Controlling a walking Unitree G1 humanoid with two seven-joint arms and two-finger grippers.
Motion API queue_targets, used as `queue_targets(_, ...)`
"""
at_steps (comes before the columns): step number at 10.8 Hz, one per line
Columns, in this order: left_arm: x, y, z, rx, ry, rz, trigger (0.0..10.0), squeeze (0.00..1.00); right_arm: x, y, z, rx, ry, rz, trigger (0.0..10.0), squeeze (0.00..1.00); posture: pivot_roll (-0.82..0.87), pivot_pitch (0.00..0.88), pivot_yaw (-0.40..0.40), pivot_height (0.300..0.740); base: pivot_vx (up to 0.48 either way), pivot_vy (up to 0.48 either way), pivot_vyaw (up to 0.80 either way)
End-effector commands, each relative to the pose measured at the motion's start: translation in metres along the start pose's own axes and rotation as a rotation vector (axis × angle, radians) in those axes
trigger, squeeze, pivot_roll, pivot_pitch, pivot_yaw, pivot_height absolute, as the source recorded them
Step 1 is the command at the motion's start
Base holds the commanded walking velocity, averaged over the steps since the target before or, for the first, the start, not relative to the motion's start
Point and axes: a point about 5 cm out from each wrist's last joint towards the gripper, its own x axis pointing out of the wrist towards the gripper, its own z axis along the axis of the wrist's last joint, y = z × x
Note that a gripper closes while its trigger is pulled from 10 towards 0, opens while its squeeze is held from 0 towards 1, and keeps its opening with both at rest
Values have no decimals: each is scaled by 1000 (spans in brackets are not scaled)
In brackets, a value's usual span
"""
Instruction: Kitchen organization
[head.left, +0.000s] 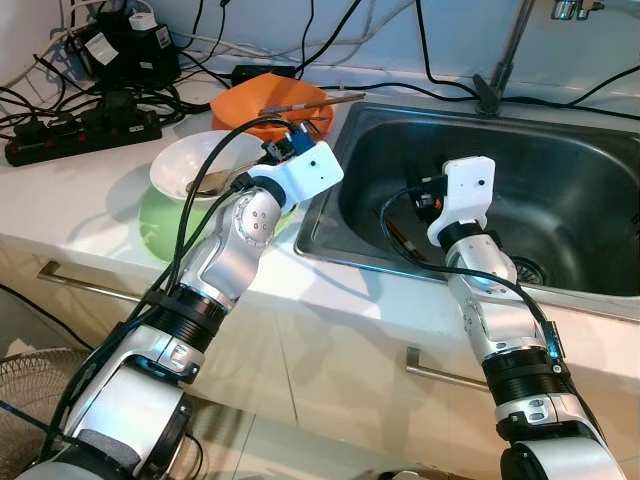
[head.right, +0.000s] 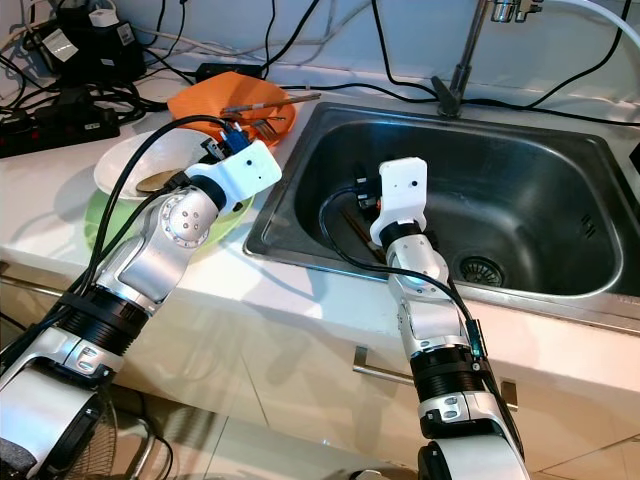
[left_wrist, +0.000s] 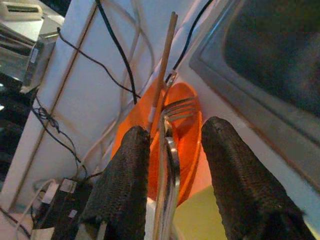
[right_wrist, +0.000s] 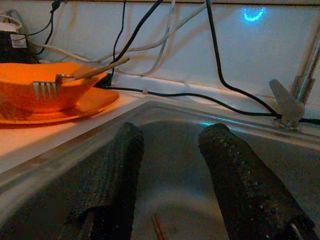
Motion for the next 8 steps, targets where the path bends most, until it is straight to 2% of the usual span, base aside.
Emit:
queue_targets(1, 1, 2, -4, 33, 27, 7, 10000, 0, 0, -1, -2, -1, 11, -8, 10000, 0, 40, 26, 36, 740, 0, 0, 0)
queue_targets(4, 6, 12, -12, 73, 82, 75, 10000, 0, 0, 1, -2, 0, 10, -4, 10000, 0, 39, 26, 37, 740, 0, 0, 0)
queue_targets(8, 3, 24, -1, 60, 29, 124, 10000, 0, 0, 1, -2, 0, 9, -4, 10000, 0, 39, 27, 38, 740, 0, 0, 0)
